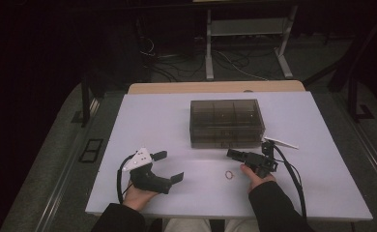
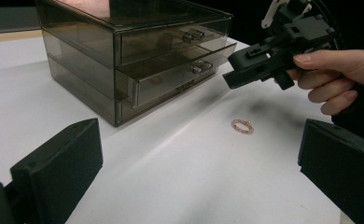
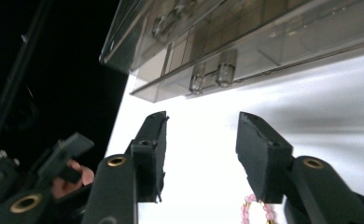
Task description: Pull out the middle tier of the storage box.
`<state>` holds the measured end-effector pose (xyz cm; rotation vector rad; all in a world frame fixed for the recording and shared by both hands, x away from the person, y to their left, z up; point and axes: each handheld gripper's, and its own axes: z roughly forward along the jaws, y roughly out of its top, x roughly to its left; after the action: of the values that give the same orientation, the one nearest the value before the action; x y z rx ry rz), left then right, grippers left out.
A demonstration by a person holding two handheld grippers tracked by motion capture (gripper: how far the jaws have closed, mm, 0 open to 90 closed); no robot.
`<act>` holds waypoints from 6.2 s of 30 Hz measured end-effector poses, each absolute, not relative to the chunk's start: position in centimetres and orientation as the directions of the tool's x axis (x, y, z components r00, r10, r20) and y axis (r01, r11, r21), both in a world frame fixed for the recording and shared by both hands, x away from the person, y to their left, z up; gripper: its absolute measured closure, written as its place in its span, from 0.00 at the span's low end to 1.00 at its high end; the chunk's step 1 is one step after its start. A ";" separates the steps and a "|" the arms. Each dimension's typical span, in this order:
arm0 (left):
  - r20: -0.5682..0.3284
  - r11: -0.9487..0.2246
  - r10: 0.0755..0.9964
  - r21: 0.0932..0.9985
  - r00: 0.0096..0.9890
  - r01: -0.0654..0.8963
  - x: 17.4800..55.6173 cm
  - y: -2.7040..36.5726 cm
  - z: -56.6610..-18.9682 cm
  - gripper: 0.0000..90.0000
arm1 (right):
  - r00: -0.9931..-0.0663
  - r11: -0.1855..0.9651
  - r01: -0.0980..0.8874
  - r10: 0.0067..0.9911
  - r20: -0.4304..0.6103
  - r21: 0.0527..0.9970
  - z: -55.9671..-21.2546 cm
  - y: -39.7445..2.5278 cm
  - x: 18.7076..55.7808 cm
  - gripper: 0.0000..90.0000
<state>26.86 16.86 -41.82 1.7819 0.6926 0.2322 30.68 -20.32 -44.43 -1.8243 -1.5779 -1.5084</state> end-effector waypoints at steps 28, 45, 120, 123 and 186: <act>-0.185 -0.174 0.563 0.926 0.805 0.335 26.9 16.9 -41.8 0.00 | -0.433 0.052 0.828 0.693 0.576 0.559 -40.0 -19.9 31.2 0.52; -0.183 -0.179 0.558 0.926 0.809 0.333 26.9 16.8 -41.8 0.00 | -0.518 0.220 0.797 0.728 0.449 0.562 -37.0 -19.7 32.7 0.51; -0.173 -0.195 0.539 0.927 0.824 0.322 26.8 16.5 -41.7 0.00 | -0.941 0.652 0.260 0.336 0.036 0.712 -39.3 -19.9 38.2 0.77; -0.189 -0.177 0.535 0.928 0.823 0.328 26.8 16.6 -41.7 0.00 | -0.938 0.638 0.279 0.341 0.061 0.717 -39.4 -20.0 38.6 0.82; -0.182 -0.176 0.533 0.931 0.826 0.319 26.7 16.6 -41.6 0.00 | -0.942 0.620 0.268 0.328 0.067 0.738 -40.4 -20.7 35.2 0.91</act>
<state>26.72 16.64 -41.58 1.7811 0.6546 0.2165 35.18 -20.65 -40.41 -0.5332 -2.8931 -1.2977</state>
